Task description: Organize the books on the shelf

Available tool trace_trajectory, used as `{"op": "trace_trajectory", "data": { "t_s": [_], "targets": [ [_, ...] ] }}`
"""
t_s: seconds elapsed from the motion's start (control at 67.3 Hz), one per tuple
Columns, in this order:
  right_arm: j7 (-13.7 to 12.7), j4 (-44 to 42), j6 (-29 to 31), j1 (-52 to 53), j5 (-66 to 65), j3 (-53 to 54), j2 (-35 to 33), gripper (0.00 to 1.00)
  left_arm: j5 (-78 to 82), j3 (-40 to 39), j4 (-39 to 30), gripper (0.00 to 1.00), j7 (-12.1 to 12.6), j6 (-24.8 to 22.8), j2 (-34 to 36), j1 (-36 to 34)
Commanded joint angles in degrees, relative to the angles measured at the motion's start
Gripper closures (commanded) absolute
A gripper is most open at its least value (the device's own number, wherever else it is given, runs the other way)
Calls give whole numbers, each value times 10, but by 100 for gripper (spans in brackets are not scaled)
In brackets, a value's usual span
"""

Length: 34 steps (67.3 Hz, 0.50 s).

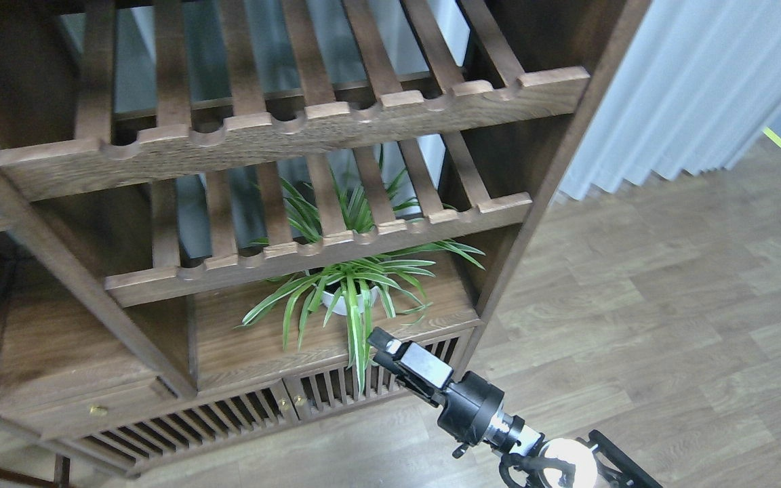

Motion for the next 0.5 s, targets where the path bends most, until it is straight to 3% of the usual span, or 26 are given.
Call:
{"op": "trace_trajectory", "data": {
  "t_s": [0.0, 0.49],
  "targets": [
    [0, 0, 0, 0, 0, 0, 0, 0, 12, 0, -5, 2, 0, 0, -15, -20],
    [-1, 0, 0, 0, 0, 0, 0, 0, 15, 10, -66, 1, 0, 0, 18, -26]
  ]
}}
